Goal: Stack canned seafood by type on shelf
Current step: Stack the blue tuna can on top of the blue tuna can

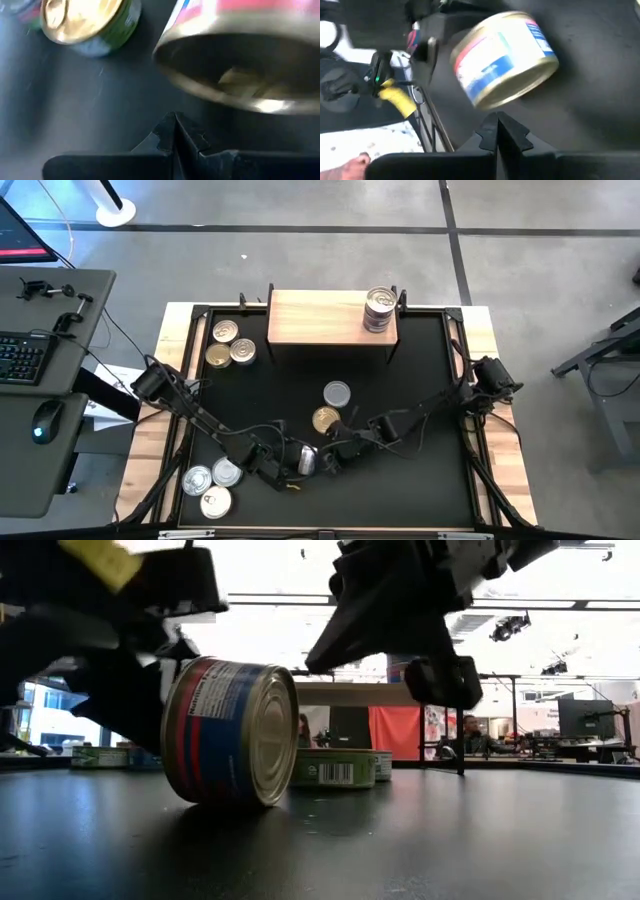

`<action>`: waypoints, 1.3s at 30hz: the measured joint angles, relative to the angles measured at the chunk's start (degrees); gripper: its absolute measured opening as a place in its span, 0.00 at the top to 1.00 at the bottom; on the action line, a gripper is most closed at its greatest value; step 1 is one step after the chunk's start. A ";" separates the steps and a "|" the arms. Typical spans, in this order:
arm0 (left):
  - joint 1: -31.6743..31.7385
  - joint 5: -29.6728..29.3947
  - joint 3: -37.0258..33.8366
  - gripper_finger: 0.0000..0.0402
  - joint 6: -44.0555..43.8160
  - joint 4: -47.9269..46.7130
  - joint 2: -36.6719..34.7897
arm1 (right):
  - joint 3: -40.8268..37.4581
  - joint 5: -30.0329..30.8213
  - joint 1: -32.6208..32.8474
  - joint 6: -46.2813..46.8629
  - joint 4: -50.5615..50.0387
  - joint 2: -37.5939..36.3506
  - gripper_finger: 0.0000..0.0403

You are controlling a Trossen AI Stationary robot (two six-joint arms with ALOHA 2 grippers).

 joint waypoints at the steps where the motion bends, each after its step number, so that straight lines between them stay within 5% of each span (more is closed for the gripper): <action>1: 0.00 -0.02 0.00 1.00 -1.01 -2.12 -0.31 | 0.39 -0.93 -0.23 -0.86 0.05 0.00 1.00; 5: -0.75 -0.44 -0.05 1.00 -7.34 -10.73 -2.47 | 3.70 -3.66 -0.87 -7.99 -0.22 0.00 1.00; 9: -3.71 -0.65 -3.34 1.00 -13.68 -7.99 -6.94 | 11.69 -6.64 -0.93 -26.04 -2.94 0.00 1.00; 14: -9.21 -3.25 -10.53 1.00 -27.09 2.00 -13.34 | 24.05 -5.38 -1.26 -49.03 -22.30 0.22 0.98; 19: -13.25 -4.88 -12.41 1.00 -37.22 2.33 -18.03 | 35.75 -5.82 -3.75 -69.31 -41.09 4.58 0.79; 23: -14.22 -5.49 -12.33 1.00 -37.52 3.42 -22.10 | 46.51 -5.71 -5.63 -82.52 -53.49 12.23 0.54; 28: -14.85 -7.10 -12.39 1.00 -37.03 3.85 -28.04 | 61.36 1.50 -6.11 -97.19 -67.28 23.33 0.31; 32: -15.74 -9.94 -12.36 1.00 -35.41 4.21 -32.86 | 69.57 1.70 -5.94 -104.06 -74.43 28.96 0.26; 39: -16.70 -15.54 -12.35 1.00 -30.62 4.25 -39.67 | 65.13 1.80 -5.76 -107.08 -73.50 28.79 0.26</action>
